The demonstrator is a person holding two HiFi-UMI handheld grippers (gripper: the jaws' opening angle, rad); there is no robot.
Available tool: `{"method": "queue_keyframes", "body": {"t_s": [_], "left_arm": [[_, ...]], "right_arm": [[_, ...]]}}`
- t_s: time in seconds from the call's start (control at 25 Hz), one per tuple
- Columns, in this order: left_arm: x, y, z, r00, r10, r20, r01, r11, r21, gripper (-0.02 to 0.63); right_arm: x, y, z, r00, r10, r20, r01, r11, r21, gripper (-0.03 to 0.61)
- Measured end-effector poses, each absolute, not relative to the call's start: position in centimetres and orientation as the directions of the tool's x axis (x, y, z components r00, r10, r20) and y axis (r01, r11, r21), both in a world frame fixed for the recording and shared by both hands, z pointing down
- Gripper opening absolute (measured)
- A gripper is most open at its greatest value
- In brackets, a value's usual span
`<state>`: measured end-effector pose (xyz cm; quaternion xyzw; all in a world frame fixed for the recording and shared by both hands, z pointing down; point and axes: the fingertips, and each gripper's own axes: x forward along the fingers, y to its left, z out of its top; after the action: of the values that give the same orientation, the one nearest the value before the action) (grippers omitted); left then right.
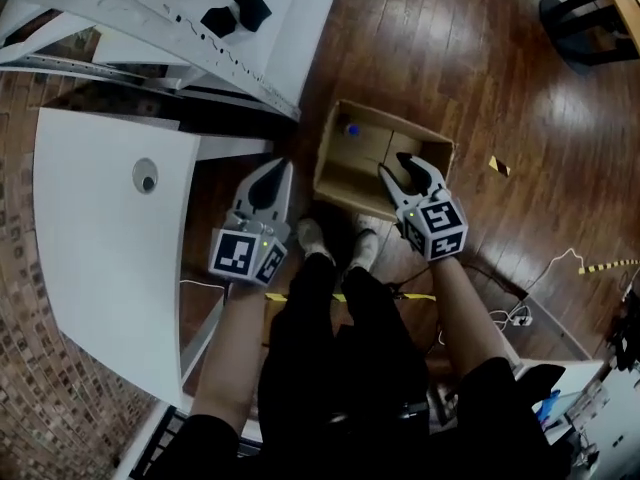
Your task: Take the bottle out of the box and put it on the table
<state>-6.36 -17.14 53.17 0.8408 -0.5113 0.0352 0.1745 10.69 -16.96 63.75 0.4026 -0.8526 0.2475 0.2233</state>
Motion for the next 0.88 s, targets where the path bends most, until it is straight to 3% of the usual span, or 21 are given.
{"method": "queue_keyframes", "body": {"t_s": [0.04,0.08,0.16,0.8,0.84,0.88], "left_arm": [[-6.2,-17.2,54.4,0.481,-0.842,0.244,-0.869,-0.422,0.258,0.0],[-6.2,-17.3,55.7,0.486,-0.838,0.249,-0.867,-0.425,0.26,0.0],[-6.4,-17.3,58.8,0.486,-0.834,0.261,-0.867,-0.423,0.265,0.0],[-5.0,-22.3,83.7,0.455,-0.853,0.257,-0.889,-0.421,0.18,0.0],[-4.8,-22.9,84.3,0.453,-0.856,0.249,-0.891,-0.425,0.16,0.0],[-4.6,-23.6,84.8,0.451,-0.859,0.242,-0.892,-0.43,0.137,0.022]], "right_arm": [[10.7,-17.0,65.5,-0.576,-0.563,0.593,-0.795,0.555,-0.245,0.196],[10.6,-17.0,67.4,-0.575,-0.549,0.607,-0.794,0.555,-0.25,0.26],[10.2,-17.2,71.2,-0.574,-0.527,0.627,-0.791,0.555,-0.257,0.301],[8.4,-21.1,95.8,-0.603,-0.51,0.613,-0.731,0.661,-0.168,0.301],[8.3,-21.5,96.8,-0.608,-0.509,0.609,-0.724,0.671,-0.162,0.31],[8.3,-21.8,97.9,-0.609,-0.505,0.611,-0.717,0.68,-0.153,0.359]]}}
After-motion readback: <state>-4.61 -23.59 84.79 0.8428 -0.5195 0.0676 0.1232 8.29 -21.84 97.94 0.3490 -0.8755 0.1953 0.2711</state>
